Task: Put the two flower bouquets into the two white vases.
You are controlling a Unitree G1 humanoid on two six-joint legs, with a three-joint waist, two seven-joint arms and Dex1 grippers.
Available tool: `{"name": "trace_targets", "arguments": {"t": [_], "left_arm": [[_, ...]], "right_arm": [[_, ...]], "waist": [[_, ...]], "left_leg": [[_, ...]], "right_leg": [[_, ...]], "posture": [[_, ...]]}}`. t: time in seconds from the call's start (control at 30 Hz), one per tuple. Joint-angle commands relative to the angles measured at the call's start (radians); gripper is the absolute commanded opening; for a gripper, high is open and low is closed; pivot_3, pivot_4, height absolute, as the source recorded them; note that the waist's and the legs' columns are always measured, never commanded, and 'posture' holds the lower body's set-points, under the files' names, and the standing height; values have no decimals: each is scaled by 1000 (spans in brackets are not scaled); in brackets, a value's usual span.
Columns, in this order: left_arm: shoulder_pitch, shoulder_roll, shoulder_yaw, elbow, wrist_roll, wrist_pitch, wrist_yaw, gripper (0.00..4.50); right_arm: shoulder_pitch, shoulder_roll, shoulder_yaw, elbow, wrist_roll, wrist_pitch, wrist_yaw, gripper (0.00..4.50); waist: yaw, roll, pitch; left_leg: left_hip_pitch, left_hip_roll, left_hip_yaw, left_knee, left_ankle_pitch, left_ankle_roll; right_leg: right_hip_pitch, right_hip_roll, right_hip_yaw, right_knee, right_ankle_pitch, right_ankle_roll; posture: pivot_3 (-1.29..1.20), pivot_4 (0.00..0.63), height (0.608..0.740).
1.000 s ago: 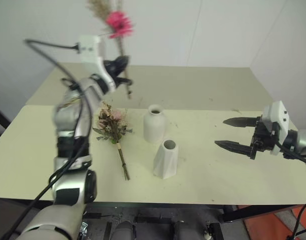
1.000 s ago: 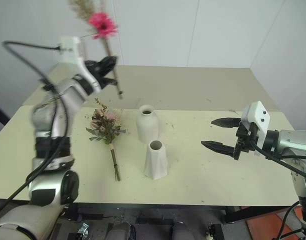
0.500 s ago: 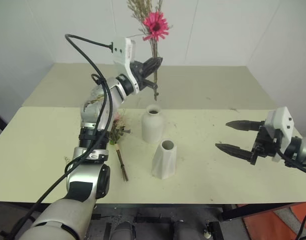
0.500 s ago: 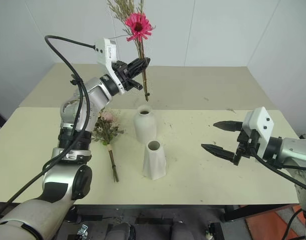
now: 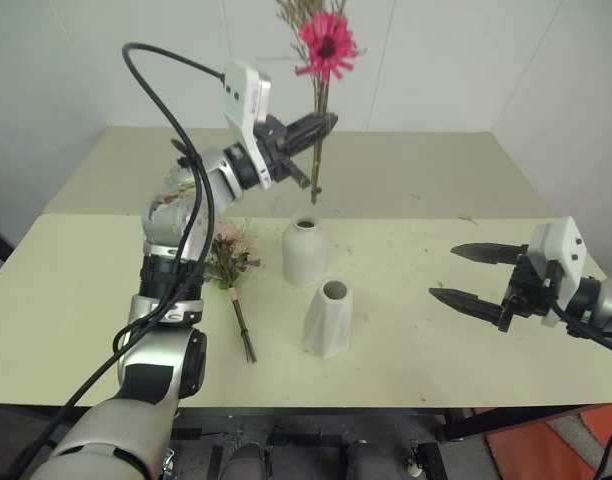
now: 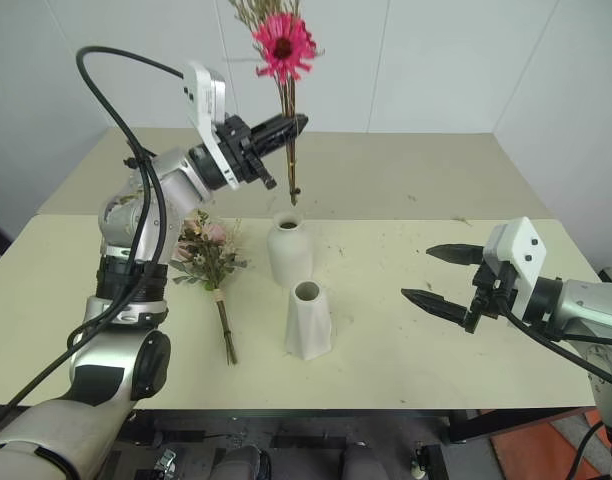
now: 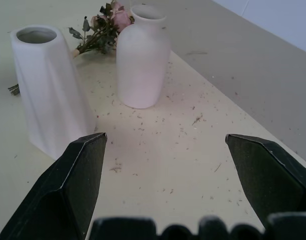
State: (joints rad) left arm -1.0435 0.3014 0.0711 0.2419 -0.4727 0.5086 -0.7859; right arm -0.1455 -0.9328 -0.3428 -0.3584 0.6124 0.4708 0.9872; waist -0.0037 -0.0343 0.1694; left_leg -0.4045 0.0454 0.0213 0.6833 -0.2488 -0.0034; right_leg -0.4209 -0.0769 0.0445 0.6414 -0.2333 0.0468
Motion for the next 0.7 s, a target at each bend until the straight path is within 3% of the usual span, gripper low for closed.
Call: {"name": "trace_targets", "arguments": {"t": [0.03, 0.53, 0.57, 0.7], "left_arm": [[-2, 18, -7, -61, -7, 8, -15, 19], [42, -10, -46, 0, 84, -53, 48, 19], [42, -10, -46, -2, 85, -40, 51, 533], [57, 19, -36, -53, 64, 9, 36, 1714]], "right_arm": [[-6, -1, -41, -28, 21, -1, -7, 4500], [8, 0, -50, -42, 29, 1, -12, 4500], [11, 0, -52, -45, 29, 1, -13, 4500], [23, -1, -62, -50, 28, 2, -13, 4500]], "waist": [[0, 0, 0], [1, 0, 0], [2, 0, 0], [0, 0, 0]], "left_leg": [[0, 0, 0, 0, 0, 0], [0, 0, 0, 0, 0, 0], [0, 0, 0, 0, 0, 0], [0, 0, 0, 0, 0, 0]], "right_leg": [[0, 0, 0, 0, 0, 0], [0, 0, 0, 0, 0, 0], [0, 0, 0, 0, 0, 0], [0, 0, 0, 0, 0, 0]], "posture": [[0, 150, 740], [0, 150, 740], [0, 150, 740], [0, 150, 740]]}}
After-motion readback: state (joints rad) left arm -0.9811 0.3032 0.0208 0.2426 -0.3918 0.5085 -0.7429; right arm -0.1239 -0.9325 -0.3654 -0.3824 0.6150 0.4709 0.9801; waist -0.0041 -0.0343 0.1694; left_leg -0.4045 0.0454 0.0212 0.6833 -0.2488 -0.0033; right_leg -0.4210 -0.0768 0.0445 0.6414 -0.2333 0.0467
